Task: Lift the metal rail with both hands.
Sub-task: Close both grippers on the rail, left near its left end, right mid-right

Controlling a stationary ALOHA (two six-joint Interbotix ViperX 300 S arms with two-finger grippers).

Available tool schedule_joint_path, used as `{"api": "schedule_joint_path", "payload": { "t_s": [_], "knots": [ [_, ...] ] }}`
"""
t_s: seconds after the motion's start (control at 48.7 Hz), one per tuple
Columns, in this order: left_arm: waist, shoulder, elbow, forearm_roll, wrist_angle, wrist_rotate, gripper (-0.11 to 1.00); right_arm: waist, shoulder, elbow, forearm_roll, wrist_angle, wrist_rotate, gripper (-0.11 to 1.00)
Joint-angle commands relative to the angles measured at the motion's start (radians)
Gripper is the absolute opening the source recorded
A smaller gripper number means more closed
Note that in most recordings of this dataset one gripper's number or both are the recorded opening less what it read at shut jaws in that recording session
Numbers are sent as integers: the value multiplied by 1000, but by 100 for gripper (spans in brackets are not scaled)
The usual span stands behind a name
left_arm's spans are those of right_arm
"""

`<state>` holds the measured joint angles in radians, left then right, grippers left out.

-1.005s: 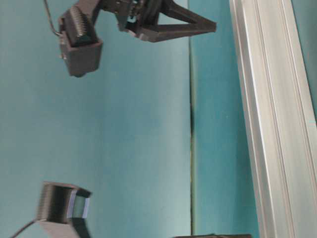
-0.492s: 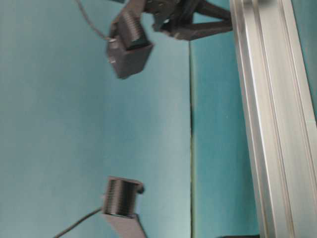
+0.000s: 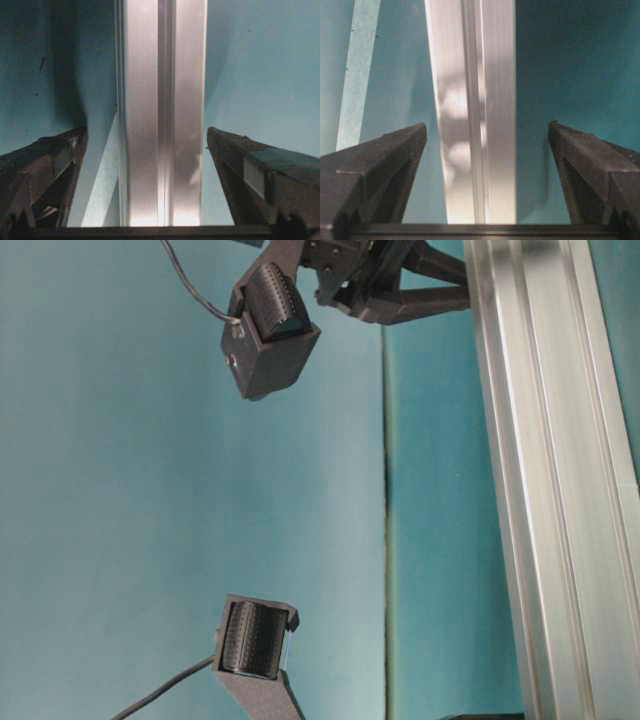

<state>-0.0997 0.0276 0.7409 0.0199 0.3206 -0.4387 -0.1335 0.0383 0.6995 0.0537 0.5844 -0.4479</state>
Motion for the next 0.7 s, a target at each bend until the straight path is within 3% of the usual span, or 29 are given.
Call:
{"api": "schedule_joint_path", "payload": {
  "t_s": [0.0, 0.103, 0.308, 0.677],
  "knots": [
    [3, -6, -6, 3, -8, -2, 94, 3, 5, 0, 5, -5, -2, 95],
    [2, -8, -5, 3, -6, -2, 84, 3, 5, 8, 3, -5, -5, 84],
    [0, -11, -5, 3, -8, 0, 35, -3, 5, 15, 5, 0, -3, 42],
    [0, -11, -5, 3, -17, 0, 35, -3, 5, 14, 5, 2, -3, 41]
  ]
}}
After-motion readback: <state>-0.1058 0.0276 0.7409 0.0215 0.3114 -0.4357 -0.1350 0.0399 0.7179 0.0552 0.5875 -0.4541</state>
